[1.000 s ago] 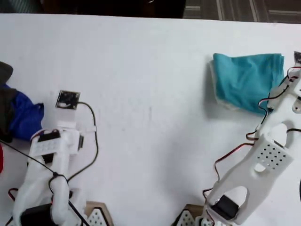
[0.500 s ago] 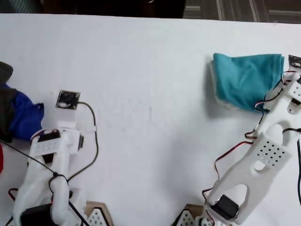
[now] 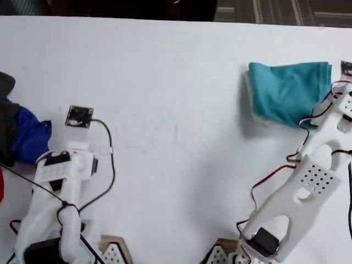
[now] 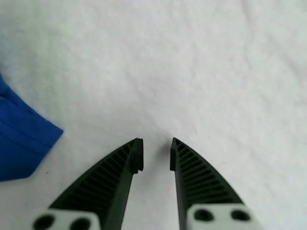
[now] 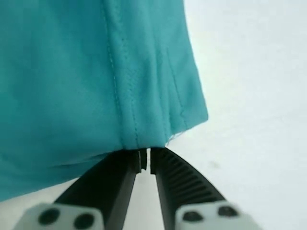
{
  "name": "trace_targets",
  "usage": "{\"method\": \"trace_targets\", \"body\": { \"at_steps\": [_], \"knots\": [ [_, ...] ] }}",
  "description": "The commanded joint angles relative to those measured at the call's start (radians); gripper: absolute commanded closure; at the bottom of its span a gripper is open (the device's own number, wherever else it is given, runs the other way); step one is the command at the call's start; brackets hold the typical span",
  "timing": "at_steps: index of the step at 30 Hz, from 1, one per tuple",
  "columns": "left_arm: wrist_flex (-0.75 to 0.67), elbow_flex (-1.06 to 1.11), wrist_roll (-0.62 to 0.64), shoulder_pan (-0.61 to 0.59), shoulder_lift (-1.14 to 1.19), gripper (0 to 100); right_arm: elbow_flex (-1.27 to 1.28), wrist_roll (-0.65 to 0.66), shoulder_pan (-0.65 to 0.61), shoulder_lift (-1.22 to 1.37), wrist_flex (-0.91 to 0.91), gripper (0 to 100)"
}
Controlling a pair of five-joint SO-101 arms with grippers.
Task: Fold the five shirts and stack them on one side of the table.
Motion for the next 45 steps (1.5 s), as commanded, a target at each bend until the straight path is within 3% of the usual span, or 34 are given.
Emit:
{"method": "trace_targets", "body": {
  "at_steps": [1,11,22,29,45],
  "knots": [
    [-0.017,-0.004,0.002,-0.003,-0.031,88,-0.121,0.035,0.008,-0.056,0.039,97.8],
    [-0.017,-0.004,0.002,-0.003,-0.031,88,-0.288,0.078,0.007,-0.051,0.051,97.8],
    [-0.017,-0.004,0.002,-0.003,-0.031,88,-0.298,0.173,-0.016,-0.033,0.051,97.4],
    [-0.017,-0.004,0.002,-0.003,-0.031,88,-0.298,0.166,-0.033,0.059,0.234,82.2],
    [-0.017,-0.004,0.002,-0.003,-0.031,88,-0.308,0.164,-0.019,0.209,0.160,81.9]
  ]
}}
